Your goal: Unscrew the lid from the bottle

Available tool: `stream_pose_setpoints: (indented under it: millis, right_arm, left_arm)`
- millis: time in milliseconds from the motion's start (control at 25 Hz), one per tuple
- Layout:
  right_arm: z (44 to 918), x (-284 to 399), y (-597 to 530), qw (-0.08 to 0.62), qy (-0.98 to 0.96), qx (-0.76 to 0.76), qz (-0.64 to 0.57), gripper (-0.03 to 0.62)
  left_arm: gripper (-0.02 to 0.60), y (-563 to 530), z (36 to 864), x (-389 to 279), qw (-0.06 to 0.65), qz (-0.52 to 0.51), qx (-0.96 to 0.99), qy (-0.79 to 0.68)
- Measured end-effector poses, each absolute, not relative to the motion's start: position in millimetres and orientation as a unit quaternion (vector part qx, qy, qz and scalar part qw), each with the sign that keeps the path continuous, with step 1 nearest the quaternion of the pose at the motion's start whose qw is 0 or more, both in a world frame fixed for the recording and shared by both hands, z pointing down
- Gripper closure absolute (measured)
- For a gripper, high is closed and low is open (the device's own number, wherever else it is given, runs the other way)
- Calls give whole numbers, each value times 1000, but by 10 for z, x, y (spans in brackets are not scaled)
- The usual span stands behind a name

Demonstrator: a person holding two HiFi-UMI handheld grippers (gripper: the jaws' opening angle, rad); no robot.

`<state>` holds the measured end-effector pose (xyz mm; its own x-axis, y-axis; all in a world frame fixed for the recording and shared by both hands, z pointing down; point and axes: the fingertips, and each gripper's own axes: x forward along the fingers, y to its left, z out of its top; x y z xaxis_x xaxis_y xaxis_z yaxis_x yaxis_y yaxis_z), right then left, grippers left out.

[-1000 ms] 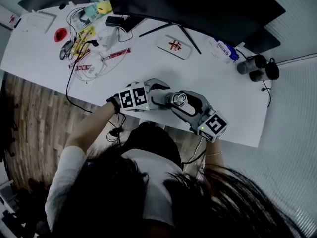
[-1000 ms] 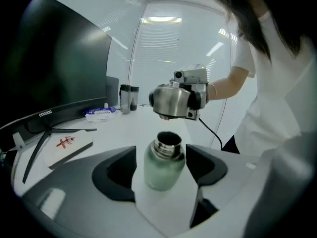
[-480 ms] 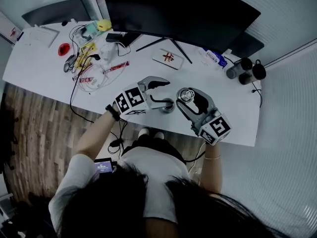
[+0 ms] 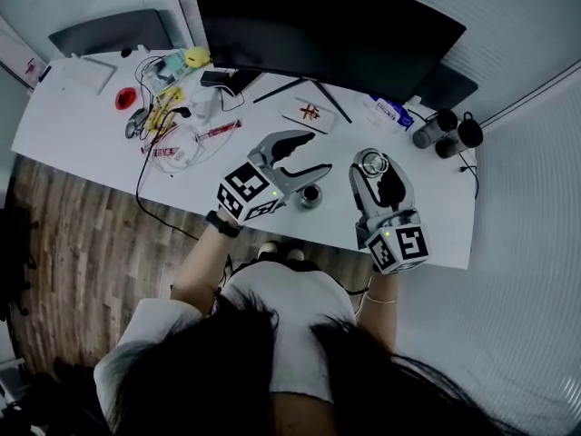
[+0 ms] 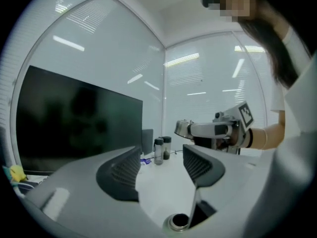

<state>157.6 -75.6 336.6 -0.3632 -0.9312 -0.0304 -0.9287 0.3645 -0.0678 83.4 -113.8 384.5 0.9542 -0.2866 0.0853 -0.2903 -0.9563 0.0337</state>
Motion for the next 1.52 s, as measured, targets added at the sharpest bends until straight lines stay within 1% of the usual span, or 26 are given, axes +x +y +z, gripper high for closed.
stream_pose_setpoints:
  millis: [80, 160, 480, 640, 920, 1520]
  right_arm:
    - [3338, 1623, -738, 29, 813, -581, -10, 350]
    - [3329, 1657, -717, 23, 805, -593, -5, 350]
    - [3387, 1808, -679, 20, 787, -616, -23, 351]
    - [3448, 1751, -645, 10, 795, -605, -28, 352]
    - [3561, 1698, -657, -7, 802, -596, -27, 352]
    - [3655, 1804, -750, -8, 799, -600, -33, 352]
  left_arm:
    - [270, -1168, 3763, 815, 22, 31, 984, -173]
    - [322, -1187, 3684, 782, 22, 20, 979, -203]
    - [434, -1195, 3677, 639, 37, 14, 957, -289]
    - [454, -1192, 3753, 560, 49, 21, 947, -316]
    - [517, -1211, 3877, 446, 46, 42, 938, -340]
    - [523, -1302, 3961, 460, 40, 51, 936, -347]
